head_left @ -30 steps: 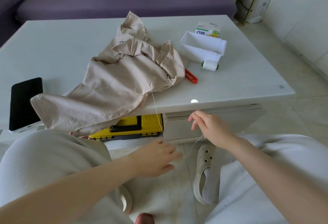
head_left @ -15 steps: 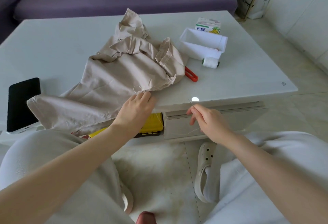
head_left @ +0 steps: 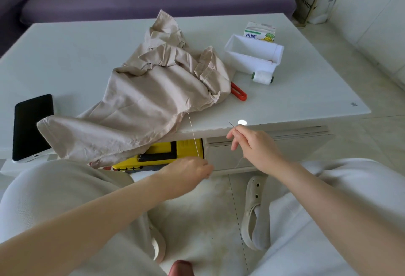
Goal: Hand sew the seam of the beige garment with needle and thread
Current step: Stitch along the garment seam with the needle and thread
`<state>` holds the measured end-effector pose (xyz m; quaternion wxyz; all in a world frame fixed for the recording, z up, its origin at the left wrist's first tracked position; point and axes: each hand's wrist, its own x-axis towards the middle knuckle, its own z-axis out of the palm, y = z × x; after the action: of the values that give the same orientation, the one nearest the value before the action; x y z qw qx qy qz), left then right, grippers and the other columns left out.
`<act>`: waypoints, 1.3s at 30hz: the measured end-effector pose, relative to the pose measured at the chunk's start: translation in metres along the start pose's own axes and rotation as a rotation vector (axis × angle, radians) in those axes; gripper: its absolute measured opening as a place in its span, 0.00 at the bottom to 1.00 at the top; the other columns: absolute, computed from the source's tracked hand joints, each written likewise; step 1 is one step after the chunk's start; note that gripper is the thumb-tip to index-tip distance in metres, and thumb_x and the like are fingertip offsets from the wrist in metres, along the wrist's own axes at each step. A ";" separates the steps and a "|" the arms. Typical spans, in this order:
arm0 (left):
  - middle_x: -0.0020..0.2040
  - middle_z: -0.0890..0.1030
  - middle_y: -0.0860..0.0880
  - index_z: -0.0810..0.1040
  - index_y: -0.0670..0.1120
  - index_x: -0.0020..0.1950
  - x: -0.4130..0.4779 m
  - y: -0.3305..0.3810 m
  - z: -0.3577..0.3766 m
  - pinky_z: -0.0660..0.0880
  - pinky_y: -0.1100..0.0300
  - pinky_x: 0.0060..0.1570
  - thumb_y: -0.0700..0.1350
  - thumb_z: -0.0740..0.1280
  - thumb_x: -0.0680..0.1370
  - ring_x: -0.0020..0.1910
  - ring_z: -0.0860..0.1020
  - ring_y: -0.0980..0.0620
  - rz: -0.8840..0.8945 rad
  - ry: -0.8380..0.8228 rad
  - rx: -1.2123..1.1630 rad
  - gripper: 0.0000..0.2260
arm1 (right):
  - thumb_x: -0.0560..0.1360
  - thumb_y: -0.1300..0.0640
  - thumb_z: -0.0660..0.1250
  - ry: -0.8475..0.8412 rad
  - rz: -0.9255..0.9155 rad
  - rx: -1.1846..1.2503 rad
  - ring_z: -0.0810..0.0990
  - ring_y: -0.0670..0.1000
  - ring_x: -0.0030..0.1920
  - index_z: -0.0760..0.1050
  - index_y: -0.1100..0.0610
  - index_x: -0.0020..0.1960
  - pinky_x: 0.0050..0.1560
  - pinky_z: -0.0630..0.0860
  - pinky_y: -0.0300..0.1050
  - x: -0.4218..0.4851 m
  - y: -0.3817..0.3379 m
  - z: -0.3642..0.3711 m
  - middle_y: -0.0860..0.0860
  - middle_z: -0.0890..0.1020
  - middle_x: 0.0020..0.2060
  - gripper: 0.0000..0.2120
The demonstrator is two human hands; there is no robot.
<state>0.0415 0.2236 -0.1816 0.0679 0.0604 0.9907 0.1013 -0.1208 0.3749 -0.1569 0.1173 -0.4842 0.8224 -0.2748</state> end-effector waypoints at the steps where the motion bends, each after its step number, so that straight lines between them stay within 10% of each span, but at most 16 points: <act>1: 0.42 0.72 0.51 0.73 0.46 0.49 0.000 0.002 0.002 0.70 0.59 0.40 0.39 0.59 0.80 0.40 0.70 0.52 -0.016 -0.071 -0.033 0.04 | 0.83 0.55 0.50 -0.007 -0.003 0.012 0.75 0.38 0.32 0.75 0.54 0.53 0.33 0.66 0.34 0.001 -0.002 0.000 0.44 0.82 0.38 0.14; 10: 0.31 0.75 0.54 0.78 0.45 0.49 -0.007 0.009 -0.018 0.70 0.66 0.38 0.49 0.64 0.79 0.28 0.71 0.57 -0.201 -0.586 -0.594 0.08 | 0.83 0.55 0.52 0.024 -0.026 0.030 0.74 0.38 0.34 0.75 0.54 0.51 0.38 0.71 0.38 0.015 -0.018 0.004 0.43 0.79 0.39 0.13; 13: 0.42 0.79 0.55 0.78 0.51 0.55 -0.007 0.004 -0.033 0.73 0.65 0.36 0.51 0.63 0.79 0.29 0.74 0.59 -0.227 -0.430 -0.627 0.09 | 0.83 0.56 0.52 0.027 -0.045 0.044 0.73 0.39 0.34 0.75 0.55 0.51 0.37 0.69 0.36 0.020 -0.023 0.006 0.43 0.77 0.37 0.12; 20: 0.45 0.72 0.53 0.72 0.47 0.53 -0.003 -0.025 -0.076 0.69 0.60 0.38 0.45 0.66 0.76 0.37 0.72 0.55 -0.452 0.576 -0.337 0.08 | 0.82 0.61 0.54 0.111 -0.166 0.087 0.71 0.34 0.40 0.73 0.60 0.51 0.41 0.65 0.30 0.036 -0.043 -0.001 0.40 0.70 0.39 0.08; 26: 0.45 0.74 0.50 0.69 0.45 0.48 0.001 -0.048 -0.081 0.68 0.56 0.47 0.45 0.65 0.77 0.45 0.73 0.48 -0.515 0.473 -0.275 0.06 | 0.76 0.62 0.66 0.080 -0.189 0.079 0.73 0.50 0.54 0.70 0.59 0.58 0.58 0.71 0.43 0.061 -0.047 -0.005 0.50 0.73 0.55 0.11; 39: 0.32 0.73 0.54 0.69 0.48 0.36 -0.007 -0.054 -0.084 0.66 0.71 0.34 0.32 0.64 0.73 0.31 0.69 0.59 -0.551 0.487 -0.540 0.12 | 0.79 0.60 0.60 0.012 -0.279 -0.174 0.76 0.55 0.48 0.74 0.59 0.51 0.42 0.66 0.44 0.103 -0.033 -0.011 0.52 0.78 0.49 0.05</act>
<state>0.0301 0.1545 -0.1108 -0.1294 -0.2507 0.8951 0.3453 -0.1533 0.2770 -0.1218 0.0308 -0.6004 0.7685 -0.2192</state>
